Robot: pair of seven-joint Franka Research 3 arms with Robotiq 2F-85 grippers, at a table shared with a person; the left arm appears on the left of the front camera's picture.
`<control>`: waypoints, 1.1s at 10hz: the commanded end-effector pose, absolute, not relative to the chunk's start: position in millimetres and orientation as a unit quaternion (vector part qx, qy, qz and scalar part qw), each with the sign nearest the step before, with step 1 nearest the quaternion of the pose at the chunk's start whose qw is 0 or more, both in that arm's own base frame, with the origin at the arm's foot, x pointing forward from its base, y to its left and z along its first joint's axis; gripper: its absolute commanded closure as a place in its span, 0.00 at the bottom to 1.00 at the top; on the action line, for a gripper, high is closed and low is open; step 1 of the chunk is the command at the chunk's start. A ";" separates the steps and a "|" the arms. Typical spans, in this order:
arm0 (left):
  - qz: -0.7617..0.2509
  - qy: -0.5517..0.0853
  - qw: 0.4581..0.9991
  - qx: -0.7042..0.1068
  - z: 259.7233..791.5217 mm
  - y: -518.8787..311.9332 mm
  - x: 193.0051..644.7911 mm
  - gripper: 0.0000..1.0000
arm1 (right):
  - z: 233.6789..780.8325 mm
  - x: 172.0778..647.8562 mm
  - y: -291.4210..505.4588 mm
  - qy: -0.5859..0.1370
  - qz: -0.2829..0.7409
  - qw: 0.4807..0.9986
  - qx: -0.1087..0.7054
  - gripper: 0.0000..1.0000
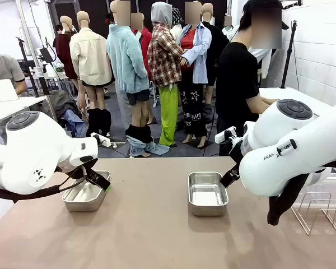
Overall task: Place the bread in airtight containers.
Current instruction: Lift both Airtight Container.
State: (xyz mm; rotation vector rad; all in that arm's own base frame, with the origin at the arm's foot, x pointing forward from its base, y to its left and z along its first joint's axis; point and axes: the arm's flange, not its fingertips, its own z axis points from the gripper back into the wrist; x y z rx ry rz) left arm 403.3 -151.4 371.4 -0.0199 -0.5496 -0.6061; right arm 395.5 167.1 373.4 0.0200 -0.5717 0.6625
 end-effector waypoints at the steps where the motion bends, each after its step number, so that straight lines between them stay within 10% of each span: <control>1: -0.295 -0.267 0.917 -0.010 371.4 -151.4 403.3 0.00 | 373.4 395.5 167.1 -0.277 0.321 0.906 0.010 0.00; 11: -0.290 -0.324 0.898 0.062 435.4 -125.9 395.7 0.00 | 430.9 395.3 142.3 -0.346 0.311 0.885 0.000 0.00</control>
